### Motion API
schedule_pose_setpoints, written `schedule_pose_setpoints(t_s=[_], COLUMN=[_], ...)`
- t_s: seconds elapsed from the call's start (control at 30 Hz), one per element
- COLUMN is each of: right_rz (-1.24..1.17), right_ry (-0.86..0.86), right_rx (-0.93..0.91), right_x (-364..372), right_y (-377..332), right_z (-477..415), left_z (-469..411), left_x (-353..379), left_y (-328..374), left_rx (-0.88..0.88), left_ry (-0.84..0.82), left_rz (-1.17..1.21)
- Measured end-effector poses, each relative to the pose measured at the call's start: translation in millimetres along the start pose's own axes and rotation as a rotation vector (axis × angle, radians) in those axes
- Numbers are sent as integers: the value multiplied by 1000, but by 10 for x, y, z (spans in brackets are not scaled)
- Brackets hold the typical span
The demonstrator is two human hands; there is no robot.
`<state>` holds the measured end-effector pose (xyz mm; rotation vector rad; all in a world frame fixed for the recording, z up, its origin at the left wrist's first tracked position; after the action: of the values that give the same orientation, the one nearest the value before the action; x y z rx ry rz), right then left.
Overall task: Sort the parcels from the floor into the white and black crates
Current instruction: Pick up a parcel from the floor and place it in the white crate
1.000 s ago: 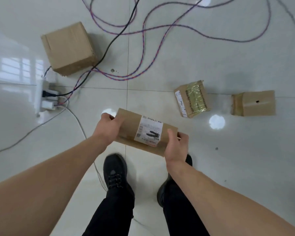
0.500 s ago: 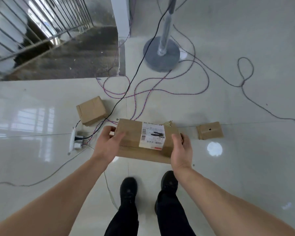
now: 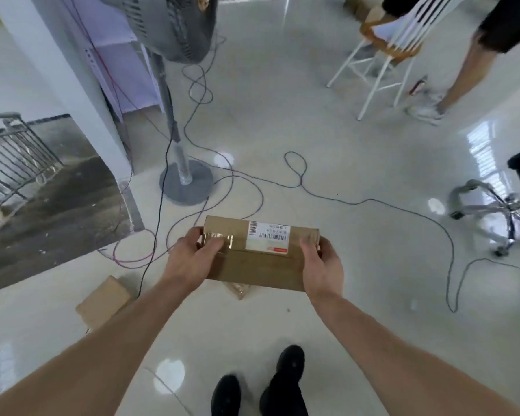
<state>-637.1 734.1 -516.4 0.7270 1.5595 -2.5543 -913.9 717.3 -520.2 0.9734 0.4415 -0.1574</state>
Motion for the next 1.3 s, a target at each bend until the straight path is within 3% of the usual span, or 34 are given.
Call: schedule_pose_setpoints(t_s=[0.5,0.97,1.3], right_rz=[-116,-177,-211], right_ry=[447,751,939], right_rx=[37,105,125], right_x=[-2674,-5188,-6493], right_y=[187,1422,2201], right_z=[811,2034,2844], left_z=[1131,3331,4676], left_x=[1721,3679,4864], left_y=[1640,2279,2434], left_rx=[323,559,682], left_ry=[-426,-653,-813], left_rz=[-152,-256,-312])
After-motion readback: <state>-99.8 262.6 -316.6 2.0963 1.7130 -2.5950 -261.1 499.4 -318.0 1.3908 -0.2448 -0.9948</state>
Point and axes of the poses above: each hand's wrist, its own z-axis away from the middle knuckle, its own x-axis out of the palm, y = z × x, the point moved 8 cm from there along -z, towards the middle knuckle, and after that the axes turned 3 degrees about -z, right-handed, at the moved point
